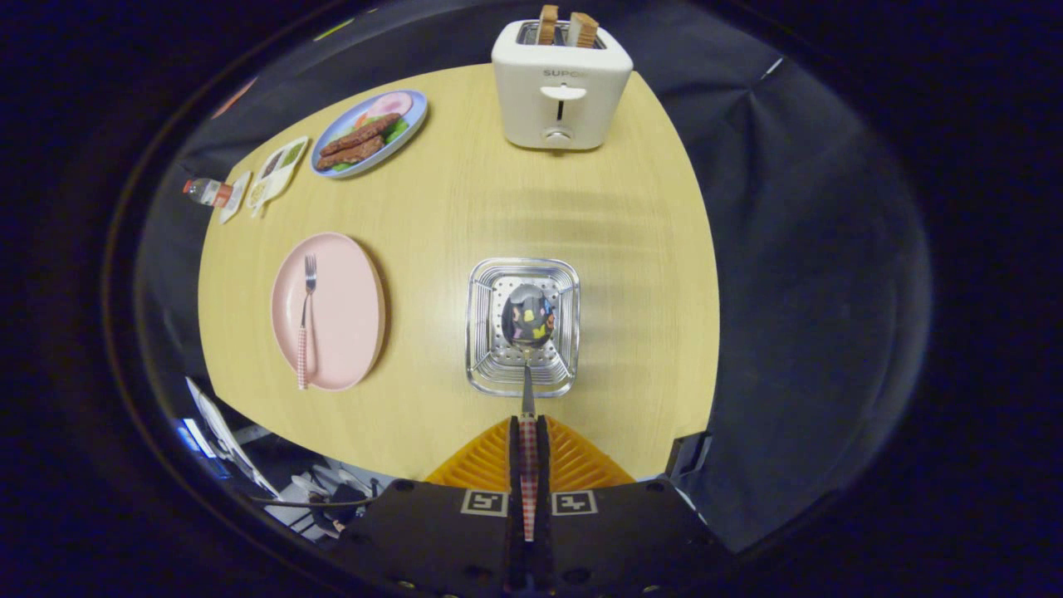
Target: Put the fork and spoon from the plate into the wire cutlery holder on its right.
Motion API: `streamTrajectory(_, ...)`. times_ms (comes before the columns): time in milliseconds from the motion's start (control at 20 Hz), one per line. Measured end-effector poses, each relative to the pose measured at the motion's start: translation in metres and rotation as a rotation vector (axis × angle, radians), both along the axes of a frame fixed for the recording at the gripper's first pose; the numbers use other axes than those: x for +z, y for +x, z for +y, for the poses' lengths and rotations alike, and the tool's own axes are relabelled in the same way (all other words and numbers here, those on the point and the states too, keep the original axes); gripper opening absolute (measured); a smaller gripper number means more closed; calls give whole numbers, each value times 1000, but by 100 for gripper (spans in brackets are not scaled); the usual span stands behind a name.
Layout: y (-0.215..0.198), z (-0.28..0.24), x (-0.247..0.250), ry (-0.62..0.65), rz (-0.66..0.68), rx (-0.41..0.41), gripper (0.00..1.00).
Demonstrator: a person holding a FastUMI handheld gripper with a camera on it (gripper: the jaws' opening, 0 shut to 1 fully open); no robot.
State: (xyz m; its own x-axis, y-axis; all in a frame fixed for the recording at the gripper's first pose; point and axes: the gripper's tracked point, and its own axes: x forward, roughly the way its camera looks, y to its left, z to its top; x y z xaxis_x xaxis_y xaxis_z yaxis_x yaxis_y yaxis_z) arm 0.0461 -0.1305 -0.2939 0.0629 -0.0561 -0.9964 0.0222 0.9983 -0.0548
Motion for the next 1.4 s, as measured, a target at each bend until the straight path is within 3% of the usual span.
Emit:
streamTrajectory(350,13,0,-4,8,70,64,4)
streamTrajectory(600,20,4,-11,24,90,53,7)
streamTrajectory(850,26,4,-11,11,78,46,11)
streamTrajectory(1100,42,21,5,21,-34,61,12)
streamTrajectory(1400,59,69,27,43,-178,84,49)
